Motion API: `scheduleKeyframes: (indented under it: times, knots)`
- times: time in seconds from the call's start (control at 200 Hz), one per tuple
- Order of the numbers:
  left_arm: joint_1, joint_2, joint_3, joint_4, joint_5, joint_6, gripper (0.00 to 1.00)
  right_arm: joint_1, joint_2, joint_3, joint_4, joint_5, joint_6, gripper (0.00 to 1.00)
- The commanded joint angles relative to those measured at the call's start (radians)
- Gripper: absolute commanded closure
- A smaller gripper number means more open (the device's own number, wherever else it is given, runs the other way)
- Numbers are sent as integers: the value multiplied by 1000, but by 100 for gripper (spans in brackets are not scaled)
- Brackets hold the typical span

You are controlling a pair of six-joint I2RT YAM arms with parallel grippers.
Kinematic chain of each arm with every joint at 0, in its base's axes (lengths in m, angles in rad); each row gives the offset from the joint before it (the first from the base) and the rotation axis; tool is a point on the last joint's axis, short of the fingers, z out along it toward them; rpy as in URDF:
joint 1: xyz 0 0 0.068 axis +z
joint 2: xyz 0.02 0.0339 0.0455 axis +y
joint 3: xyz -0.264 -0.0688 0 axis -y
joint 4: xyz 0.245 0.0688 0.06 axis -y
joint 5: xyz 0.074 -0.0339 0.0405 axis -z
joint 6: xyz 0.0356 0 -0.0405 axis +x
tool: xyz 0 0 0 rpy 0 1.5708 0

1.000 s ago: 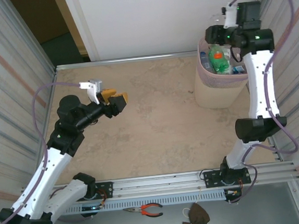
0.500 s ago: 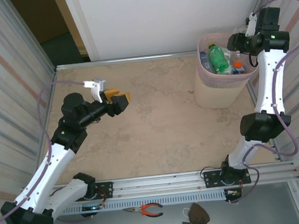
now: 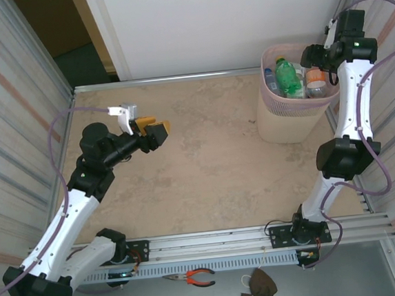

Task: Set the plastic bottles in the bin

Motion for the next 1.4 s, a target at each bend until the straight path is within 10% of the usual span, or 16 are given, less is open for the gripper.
scheduleKeyframes:
  times: [0.0, 0.321, 0.566, 0.701, 0.982, 1.398]
  knots:
    - [10, -19, -19, 39, 18, -12, 24, 8, -41, 20, 13, 24, -16, 31]
    - [13, -29, -21, -18, -13, 42, 23, 67, -156, -94, 45, 30, -2, 38]
    - [13, -36, -6, -261, -263, 217, 17, 110, -399, -359, 172, 36, 24, 31]
    - [20, -41, -37, -310, -387, 255, 2, 119, -576, -601, 266, 28, 35, 22]
    - [62, -53, -133, -316, -582, 265, 1, 119, -909, -1044, 429, 70, 46, 0]
    - [150, -56, -378, -111, -762, 370, 1, 127, -1031, -1734, 1015, 146, 22, 1]
